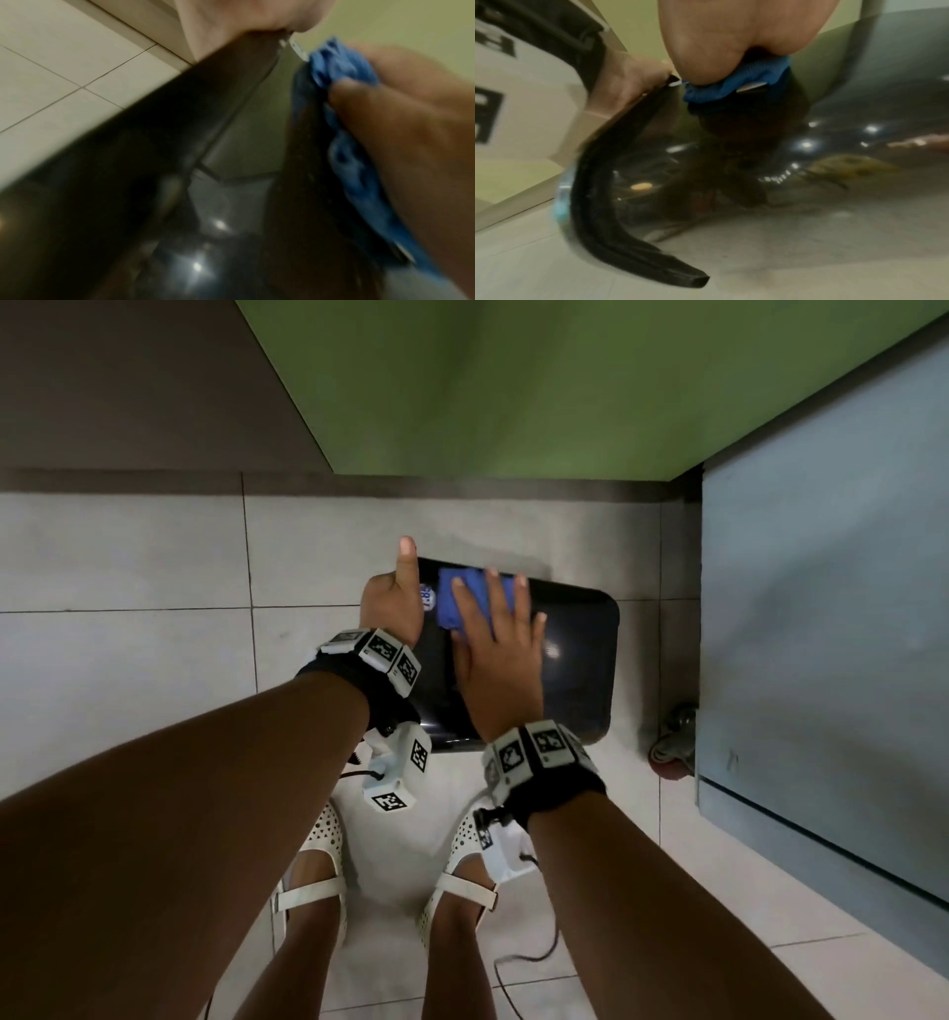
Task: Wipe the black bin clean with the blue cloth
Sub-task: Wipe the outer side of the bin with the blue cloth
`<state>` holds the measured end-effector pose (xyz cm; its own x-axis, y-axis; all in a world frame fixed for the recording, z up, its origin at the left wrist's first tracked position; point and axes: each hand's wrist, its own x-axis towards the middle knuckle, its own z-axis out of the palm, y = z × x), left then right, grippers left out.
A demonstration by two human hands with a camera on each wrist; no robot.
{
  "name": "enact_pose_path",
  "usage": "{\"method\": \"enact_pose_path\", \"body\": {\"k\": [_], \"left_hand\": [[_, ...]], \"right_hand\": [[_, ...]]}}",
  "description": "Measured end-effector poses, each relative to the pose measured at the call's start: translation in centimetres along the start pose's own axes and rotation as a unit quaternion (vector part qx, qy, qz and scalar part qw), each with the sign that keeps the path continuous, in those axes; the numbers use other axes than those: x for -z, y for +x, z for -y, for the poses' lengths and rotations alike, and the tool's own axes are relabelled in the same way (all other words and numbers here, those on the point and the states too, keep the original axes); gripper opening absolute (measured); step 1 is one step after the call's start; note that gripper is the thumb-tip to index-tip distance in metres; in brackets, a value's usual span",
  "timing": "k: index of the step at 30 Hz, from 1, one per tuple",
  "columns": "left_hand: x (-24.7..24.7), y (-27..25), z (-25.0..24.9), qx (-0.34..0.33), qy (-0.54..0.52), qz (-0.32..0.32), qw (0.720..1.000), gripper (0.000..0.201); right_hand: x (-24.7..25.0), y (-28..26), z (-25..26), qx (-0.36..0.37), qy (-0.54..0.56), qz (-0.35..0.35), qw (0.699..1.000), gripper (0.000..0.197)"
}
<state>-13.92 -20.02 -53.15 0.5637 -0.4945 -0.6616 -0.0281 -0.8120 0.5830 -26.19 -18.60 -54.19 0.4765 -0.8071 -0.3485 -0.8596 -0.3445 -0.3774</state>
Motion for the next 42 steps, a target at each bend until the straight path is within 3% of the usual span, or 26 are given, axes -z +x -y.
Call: {"method": "enact_pose_path", "body": {"k": [7,10,12,15,20,24,25,30,34,37,42], "left_hand": [[0.0,0.2,0.0,0.002,-0.006,0.018,1.000,0.060],[0.0,0.5,0.1,-0.002,-0.009,0.014,1.000,0.061],[-0.1,0.4,0.0,0.002,-0.010,0.014,1.000,0.061],[-0.1,0.3,0.0,-0.004,-0.004,0.008,1.000,0.061],[-0.1,0.6,0.2,0.000,0.003,0.013,1.000,0.066],[0.0,0.6,0.0,-0.001,0.013,0.021,1.000,0.064],[0.1,0.6,-0.1,-0.003,0.016,0.021,1.000,0.064],[0.2,0.2,0.0,-0.008,0.007,0.030,1.000,0.060],[0.7,-0.3,-0.4,-0.007,0.011,0.051,0.999,0.062],[1.2,-0.5,0.1,-0.003,0.025,0.101,0.995,0.063],[1.4,-3.9,6.2,0.089,-0.021,0.163,0.982,0.074]], "right_hand": [[2.2,-1.9,-7.7,-0.172,0.000,-0.005,0.985,0.053],[2.1,-1.6,-8.2,-0.262,0.069,-0.042,0.962,0.052],[1.9,-1.2,-7.0,-0.297,0.049,-0.060,0.952,0.053],[1.0,-1.1,-3.5,-0.253,0.023,-0.038,0.966,0.057],[-2.2,-2.1,3.2,-0.051,0.029,-0.023,0.998,0.063],[-1.4,-2.1,1.0,0.027,-0.011,0.012,1.000,0.056],[-0.9,-2.2,-0.4,0.022,-0.010,0.003,1.000,0.055],[0.7,-2.8,-5.7,-0.150,-0.002,-0.010,0.989,0.053],[0.4,-2.5,-5.1,-0.194,-0.002,-0.024,0.981,0.053],[0.3,-2.3,-4.8,-0.210,0.000,-0.029,0.977,0.053],[1.2,-1.6,-4.8,-0.203,0.009,-0.028,0.979,0.052]]}}
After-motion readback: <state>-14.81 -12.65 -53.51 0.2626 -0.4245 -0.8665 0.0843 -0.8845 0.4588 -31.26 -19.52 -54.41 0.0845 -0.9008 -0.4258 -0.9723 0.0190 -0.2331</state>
